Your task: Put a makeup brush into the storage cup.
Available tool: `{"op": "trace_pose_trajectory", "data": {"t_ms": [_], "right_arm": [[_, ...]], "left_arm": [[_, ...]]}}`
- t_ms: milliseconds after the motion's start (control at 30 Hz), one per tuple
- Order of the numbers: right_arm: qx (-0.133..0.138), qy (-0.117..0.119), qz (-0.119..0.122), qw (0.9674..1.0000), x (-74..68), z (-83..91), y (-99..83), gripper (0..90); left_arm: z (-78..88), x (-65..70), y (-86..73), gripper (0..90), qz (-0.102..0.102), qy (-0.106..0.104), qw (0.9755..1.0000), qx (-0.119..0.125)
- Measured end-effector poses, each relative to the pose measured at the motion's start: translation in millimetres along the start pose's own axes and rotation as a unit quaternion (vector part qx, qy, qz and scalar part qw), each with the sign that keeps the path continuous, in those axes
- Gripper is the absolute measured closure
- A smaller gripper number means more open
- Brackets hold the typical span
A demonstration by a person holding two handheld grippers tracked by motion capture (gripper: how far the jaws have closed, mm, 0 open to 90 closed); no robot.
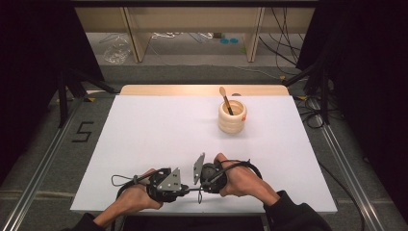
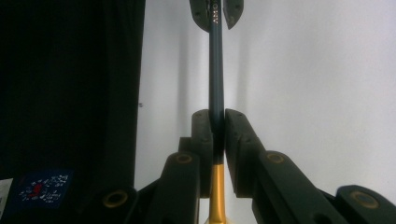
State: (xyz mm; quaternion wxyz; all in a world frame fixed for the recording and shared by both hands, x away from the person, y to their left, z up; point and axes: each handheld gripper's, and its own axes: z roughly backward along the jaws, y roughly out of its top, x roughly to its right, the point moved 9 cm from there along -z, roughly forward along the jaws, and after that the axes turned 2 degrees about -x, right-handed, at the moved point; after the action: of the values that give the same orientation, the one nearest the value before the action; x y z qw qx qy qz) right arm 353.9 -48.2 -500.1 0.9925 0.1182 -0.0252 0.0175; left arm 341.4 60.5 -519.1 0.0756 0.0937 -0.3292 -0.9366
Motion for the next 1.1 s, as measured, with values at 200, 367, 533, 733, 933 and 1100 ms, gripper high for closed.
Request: {"op": "trace_pose_trajectory", "data": {"t_ms": [200,367,533,733,933,1100], "right_arm": [[-0.002,-0.002,0.0,1.0,0.2,-0.4,-0.2,83.0],[0.0,-0.005,0.012,0.9999,1.2,-0.6,0.1,82.9],[0.011,-0.009,0.009,0.9999,6.0,-1.1,-2.2,80.8],[-0.001,-0.017,0.023,0.9996,11.6,-4.3,-12.0,82.1],[-0.011,-0.018,0.042,0.9989,8.4,-3.1,-11.4,84.4],[-0.009,-0.018,0.051,0.9985,7.5,-2.8,-9.2,84.6]], "left_arm": [[-1.2,1.8,-0.1,83.6,-0.009,-0.002,0.9999,-0.006],[-1.0,2.9,0.1,84.3,-0.008,-0.008,0.9999,-0.005],[2.4,1.5,1.0,84.9,-0.002,-0.008,1.0,0.005],[5.4,0.2,1.1,85.0,-0.002,-0.01,0.9999,0.009],[4.8,-1.3,0.0,83.7,0.002,-0.006,1.0,0.005],[4.4,-1.2,-0.6,82.6,0.005,-0.009,0.9999,0.002]]}}
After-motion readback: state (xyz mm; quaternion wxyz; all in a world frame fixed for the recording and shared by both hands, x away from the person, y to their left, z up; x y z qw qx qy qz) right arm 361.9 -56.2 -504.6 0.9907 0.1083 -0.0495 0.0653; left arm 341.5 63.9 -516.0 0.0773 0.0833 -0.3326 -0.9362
